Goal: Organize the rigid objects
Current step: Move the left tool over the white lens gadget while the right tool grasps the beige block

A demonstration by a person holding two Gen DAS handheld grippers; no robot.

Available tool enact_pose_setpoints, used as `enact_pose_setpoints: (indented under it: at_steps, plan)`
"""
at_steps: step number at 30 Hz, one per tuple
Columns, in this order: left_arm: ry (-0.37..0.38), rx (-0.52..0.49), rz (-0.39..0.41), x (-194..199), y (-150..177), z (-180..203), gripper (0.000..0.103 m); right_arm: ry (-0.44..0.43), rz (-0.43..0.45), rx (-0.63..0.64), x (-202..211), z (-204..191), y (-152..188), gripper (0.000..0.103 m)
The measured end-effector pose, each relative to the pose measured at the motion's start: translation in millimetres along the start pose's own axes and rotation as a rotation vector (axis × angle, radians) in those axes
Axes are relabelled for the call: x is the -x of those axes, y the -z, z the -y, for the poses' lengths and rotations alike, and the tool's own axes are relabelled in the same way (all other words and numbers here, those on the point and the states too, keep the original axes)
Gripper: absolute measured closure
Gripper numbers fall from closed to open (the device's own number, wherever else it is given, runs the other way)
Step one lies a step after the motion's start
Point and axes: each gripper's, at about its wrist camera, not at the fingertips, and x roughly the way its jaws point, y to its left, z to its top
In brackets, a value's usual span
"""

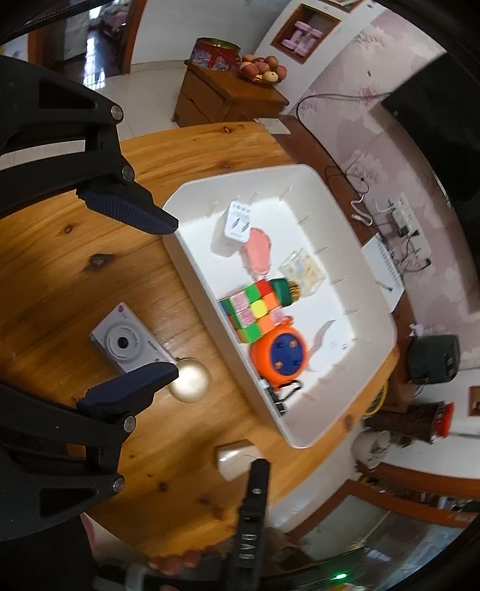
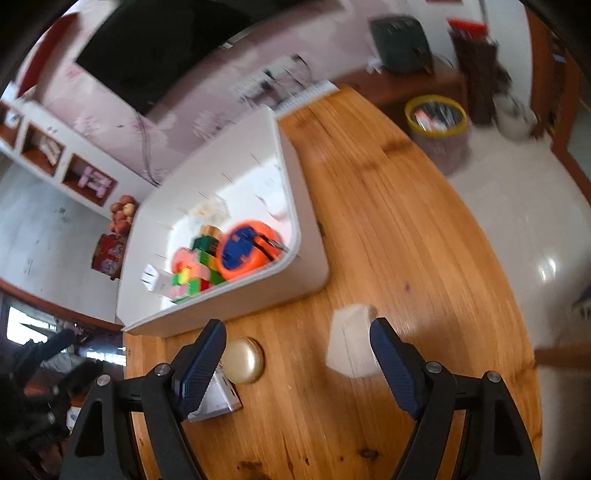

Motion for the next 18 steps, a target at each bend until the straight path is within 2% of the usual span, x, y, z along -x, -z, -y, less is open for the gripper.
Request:
enact_pose_setpoints:
  at_steps: [10,18]
  plan:
    - [0.016,-0.168,-0.109,-37,19,26,0.028,0.089,-0.119,-0.149,-26,33,9,0.022]
    - [0.024,-0.197,-0.177,-63,24,36,0.028,0.114,-0.179,-0.154,-37,38,10,0.022]
